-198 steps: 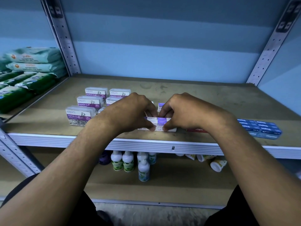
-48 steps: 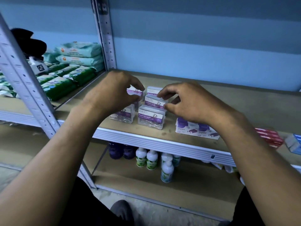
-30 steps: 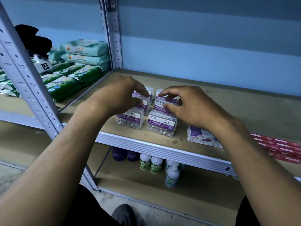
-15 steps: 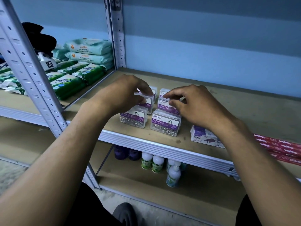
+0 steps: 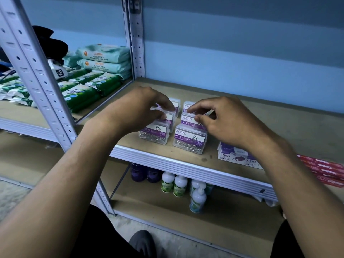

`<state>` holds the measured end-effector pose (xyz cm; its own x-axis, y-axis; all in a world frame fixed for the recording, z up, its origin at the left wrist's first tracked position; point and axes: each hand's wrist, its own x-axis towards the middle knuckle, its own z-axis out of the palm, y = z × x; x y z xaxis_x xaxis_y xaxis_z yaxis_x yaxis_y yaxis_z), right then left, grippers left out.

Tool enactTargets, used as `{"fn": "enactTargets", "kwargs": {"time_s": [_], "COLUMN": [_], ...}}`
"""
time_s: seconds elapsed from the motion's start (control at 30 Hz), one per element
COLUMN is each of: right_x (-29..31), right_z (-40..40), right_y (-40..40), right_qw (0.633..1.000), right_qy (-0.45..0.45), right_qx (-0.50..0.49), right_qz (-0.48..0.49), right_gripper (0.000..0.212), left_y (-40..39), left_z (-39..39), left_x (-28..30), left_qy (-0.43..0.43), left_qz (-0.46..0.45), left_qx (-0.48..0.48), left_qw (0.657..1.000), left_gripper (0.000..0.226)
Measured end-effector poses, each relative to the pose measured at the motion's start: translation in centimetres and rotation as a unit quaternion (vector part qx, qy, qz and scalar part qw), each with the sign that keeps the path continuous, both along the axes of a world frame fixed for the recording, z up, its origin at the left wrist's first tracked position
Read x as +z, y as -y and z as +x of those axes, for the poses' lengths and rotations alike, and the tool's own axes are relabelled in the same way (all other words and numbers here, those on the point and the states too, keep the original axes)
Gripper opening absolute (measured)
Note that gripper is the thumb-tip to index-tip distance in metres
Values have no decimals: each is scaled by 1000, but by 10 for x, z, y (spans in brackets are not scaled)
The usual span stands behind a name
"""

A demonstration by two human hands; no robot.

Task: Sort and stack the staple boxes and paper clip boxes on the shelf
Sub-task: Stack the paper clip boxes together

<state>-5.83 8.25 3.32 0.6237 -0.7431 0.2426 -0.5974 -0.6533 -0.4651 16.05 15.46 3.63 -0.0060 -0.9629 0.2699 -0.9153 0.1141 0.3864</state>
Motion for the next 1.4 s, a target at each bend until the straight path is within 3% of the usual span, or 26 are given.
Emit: {"fn": "enactTargets", "kwargs": {"time_s": [0.53, 0.77, 1.0, 1.17, 1.4], "right_x": [-3, 0, 1, 0, -1], "right_z": [1, 1, -1, -3, -2], "right_y": [-5, -9, -9, -5, -3], "right_qw": [999, 991, 991, 990, 989], "right_qy": [-24, -127, -122, -130, -137], "right_qx": [6, 12, 26, 32, 39], "right_qz": [33, 47, 53, 44, 33], "right_gripper": [18, 70, 70, 77, 75], "left_y": [0, -15, -19, -16, -9], "left_z": [0, -3, -5, 1, 7], "left_x": [-2, 8, 10, 5, -3], "left_qy": [18, 25, 30, 76, 73], "left_qz": [46, 131, 167, 152, 108], "left_qx": [-11, -4, -12, -44, -48], "left_qw": [999, 991, 985, 984, 990], "left_gripper": [28, 50, 72, 66, 59]}}
